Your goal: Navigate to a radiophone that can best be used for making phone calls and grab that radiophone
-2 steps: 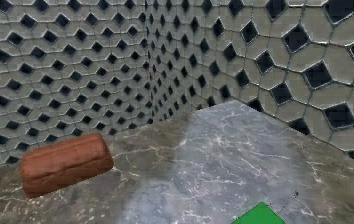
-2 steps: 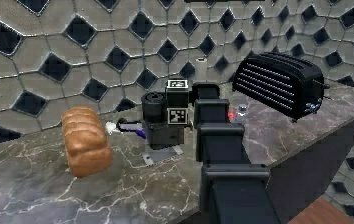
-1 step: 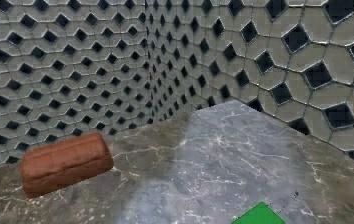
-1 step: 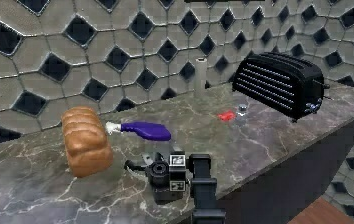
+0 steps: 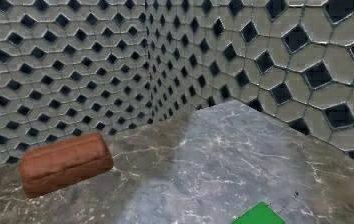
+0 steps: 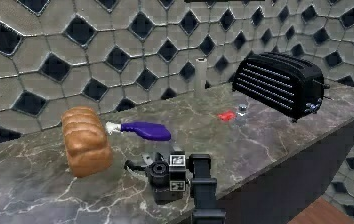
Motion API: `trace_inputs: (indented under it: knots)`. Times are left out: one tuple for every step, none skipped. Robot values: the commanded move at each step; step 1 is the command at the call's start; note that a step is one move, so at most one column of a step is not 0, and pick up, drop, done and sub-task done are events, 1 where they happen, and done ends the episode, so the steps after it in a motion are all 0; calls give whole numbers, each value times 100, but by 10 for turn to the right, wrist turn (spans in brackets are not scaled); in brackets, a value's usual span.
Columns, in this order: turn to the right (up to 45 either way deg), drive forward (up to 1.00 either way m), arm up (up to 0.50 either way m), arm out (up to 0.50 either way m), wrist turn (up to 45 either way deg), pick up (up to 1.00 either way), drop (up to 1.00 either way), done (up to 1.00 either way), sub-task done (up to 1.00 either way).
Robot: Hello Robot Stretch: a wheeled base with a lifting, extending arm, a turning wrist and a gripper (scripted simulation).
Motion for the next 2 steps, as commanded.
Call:
trace_inputs:
  knots:
    - [0,0,10,0,0,0,0,0,0]
    - [0,0,0,0,0,0,0,100,0]
